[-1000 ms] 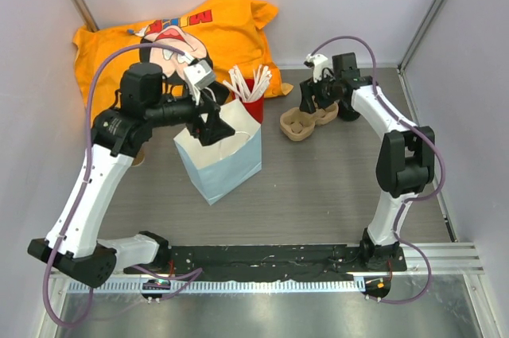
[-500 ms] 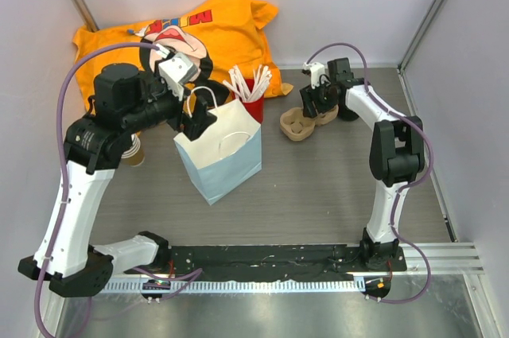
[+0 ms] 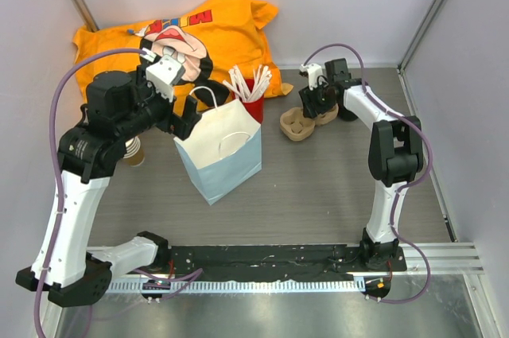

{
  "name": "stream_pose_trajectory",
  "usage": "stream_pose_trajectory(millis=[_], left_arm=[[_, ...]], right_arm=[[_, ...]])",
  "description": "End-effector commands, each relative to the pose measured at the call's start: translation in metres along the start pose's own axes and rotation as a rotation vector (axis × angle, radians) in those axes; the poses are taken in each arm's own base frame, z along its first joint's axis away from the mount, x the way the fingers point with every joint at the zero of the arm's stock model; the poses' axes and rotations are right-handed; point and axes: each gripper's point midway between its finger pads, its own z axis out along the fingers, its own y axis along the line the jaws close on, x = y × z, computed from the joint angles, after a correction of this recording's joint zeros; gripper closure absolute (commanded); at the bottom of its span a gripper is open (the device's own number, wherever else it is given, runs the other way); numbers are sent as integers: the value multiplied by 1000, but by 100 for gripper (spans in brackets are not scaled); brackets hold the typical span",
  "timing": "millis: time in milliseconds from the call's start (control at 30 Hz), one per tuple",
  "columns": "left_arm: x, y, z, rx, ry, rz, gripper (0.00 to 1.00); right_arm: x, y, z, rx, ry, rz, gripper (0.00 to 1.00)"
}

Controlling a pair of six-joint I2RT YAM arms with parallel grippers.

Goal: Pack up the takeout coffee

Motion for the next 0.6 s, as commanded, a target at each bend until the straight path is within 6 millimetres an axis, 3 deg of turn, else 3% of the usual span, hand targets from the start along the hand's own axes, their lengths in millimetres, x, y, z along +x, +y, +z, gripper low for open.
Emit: stream_pose_trajectory(millis=[0,567], left_arm=[[-2,7,-1,-34,-10,-2,0],[2,5,4,-21,0,-18,0]], right_arm=[[-8,1,-2,7,-11,-33,43],[-5,2,3,0,-2,-26,51]])
